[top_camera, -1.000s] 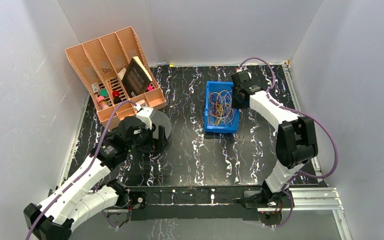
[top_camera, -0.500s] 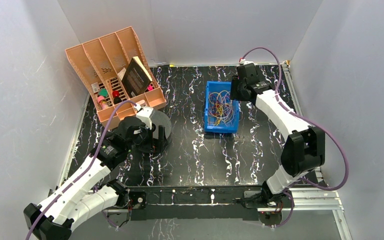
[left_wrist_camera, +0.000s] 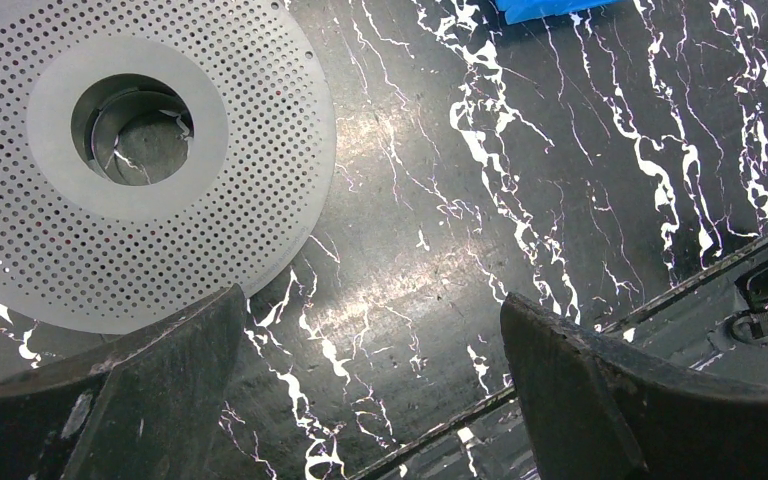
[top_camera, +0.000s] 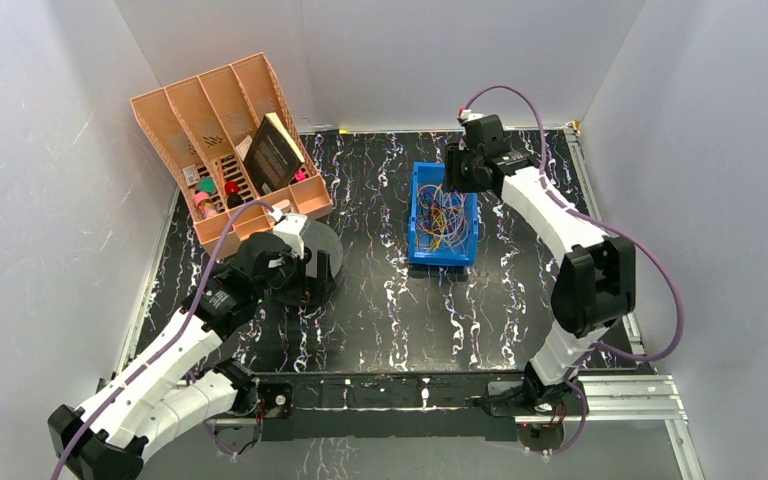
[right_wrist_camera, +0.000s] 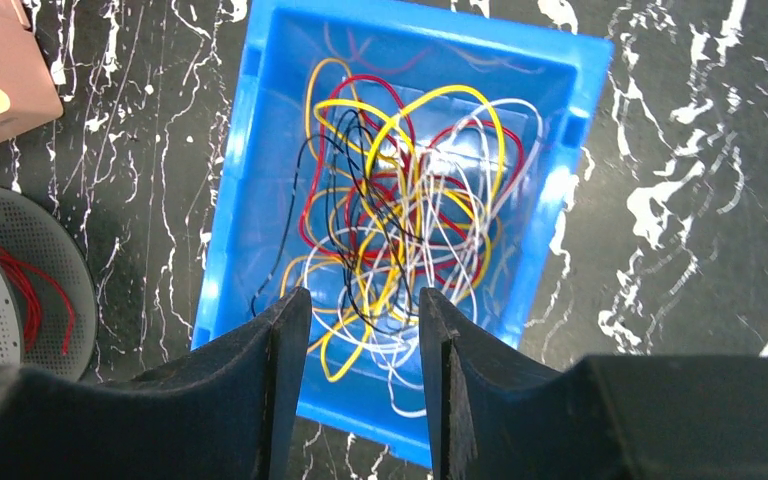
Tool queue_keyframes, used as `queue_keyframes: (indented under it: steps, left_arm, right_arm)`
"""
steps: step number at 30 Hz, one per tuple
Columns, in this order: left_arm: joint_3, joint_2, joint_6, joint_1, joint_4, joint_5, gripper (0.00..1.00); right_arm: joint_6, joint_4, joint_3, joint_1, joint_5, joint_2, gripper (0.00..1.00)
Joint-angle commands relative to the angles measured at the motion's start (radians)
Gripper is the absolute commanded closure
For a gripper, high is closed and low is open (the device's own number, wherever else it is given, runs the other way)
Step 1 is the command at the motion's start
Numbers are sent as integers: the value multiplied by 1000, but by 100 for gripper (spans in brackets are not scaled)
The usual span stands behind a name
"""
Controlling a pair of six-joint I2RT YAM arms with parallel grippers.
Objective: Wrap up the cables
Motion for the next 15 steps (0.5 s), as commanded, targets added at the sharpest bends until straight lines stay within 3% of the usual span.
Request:
queue_keyframes:
  steps: [1, 15]
  left_arm:
    - [6, -3, 7, -1, 4, -10, 2]
    - [7, -6, 8, -1, 3, -7, 2]
  right_arm:
    - [-38, 4, 92, 9, -60, 95, 49]
    - [-35, -23, 193, 24, -49, 292, 50]
